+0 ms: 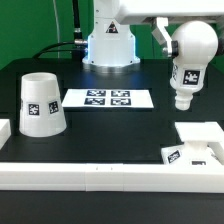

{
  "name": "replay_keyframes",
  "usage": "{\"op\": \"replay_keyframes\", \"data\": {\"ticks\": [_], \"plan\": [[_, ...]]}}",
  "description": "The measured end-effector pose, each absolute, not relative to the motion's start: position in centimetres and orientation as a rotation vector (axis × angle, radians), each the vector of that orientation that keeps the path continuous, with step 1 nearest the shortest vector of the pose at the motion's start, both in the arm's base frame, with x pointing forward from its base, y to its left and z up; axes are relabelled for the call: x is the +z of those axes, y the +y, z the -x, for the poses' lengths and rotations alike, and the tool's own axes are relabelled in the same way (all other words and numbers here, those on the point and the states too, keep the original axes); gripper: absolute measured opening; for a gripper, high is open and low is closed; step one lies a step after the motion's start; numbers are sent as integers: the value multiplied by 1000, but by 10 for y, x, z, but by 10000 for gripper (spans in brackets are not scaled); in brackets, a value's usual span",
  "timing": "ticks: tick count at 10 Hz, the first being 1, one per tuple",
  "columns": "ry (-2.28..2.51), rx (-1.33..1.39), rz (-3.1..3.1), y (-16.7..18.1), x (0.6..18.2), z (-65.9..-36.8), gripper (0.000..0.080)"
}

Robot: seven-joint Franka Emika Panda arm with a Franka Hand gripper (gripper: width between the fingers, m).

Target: Assemble lamp

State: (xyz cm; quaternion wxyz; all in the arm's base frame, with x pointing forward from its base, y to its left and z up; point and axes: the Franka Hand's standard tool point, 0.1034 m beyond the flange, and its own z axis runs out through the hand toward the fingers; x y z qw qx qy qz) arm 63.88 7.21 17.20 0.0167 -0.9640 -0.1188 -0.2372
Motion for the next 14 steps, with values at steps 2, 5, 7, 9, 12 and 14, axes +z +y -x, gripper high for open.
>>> {"op": "replay_keyframes", "data": {"ticks": [2,5,7,9,12,14], "plan": [[-363,-735,2995,75,171,-640,577],[-391,-731,2982,94,157,-652,577],[-391,-723,2984,94,154,-651,577],[-391,-721,2984,94,154,-651,577],[-398,-713,2989,90,149,-650,577],[-398,-704,2993,87,145,-650,577]]}}
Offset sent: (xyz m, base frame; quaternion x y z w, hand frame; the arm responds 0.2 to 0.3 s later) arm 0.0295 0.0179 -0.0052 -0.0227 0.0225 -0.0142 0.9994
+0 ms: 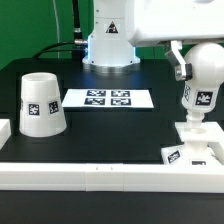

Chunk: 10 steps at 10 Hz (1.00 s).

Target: Assemble lamp

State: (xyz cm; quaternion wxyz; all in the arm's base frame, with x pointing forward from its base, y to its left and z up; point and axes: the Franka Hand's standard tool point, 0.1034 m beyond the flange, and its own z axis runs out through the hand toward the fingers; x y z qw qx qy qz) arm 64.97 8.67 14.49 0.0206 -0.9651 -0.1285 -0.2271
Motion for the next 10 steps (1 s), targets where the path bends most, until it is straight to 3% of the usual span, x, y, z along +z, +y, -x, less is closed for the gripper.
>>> {"op": "replay_keyframes", "data": {"ticks": [10], "plan": [[-411,-663,2995,95,127,-644,578]]}}
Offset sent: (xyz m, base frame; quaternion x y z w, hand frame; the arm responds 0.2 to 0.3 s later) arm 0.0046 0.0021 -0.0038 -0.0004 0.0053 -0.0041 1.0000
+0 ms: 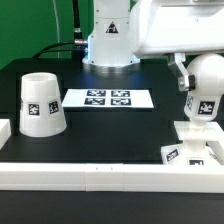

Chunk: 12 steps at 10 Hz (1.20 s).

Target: Assemble lamp

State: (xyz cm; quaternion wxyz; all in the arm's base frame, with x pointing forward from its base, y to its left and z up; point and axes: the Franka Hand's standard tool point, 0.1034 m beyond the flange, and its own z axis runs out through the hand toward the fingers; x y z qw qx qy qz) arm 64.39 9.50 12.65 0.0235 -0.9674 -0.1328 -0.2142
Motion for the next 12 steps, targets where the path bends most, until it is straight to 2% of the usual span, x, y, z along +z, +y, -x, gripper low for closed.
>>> {"op": "replay_keyframes", "data": {"ticks": [6,7,8,9,12], "plan": [[-412,-732,2987,95,120,-639,578],[-412,-732,2987,95,120,-639,637],[-412,-732,2987,95,120,-639,637],[-412,-732,2987,95,120,-639,681],[-413,-723,2988,94,126,-639,698]]}}
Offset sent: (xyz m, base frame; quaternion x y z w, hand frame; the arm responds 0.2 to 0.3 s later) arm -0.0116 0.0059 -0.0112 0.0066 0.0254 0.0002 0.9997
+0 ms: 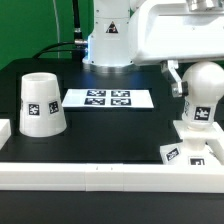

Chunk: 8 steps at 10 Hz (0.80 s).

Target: Assemble lamp

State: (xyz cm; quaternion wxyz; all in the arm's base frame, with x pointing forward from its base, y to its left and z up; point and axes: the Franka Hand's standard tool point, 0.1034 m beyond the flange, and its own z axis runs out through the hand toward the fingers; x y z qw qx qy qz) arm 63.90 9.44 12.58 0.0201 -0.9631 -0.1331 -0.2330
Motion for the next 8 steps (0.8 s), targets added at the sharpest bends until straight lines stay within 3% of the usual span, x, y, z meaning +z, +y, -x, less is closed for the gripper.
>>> {"op": "replay_keyframes", "data": {"ticks": [5,8], "plan": [[-421,-701,2989,93,164,-636,698],[-422,-659,2994,94,160,-633,698]]}}
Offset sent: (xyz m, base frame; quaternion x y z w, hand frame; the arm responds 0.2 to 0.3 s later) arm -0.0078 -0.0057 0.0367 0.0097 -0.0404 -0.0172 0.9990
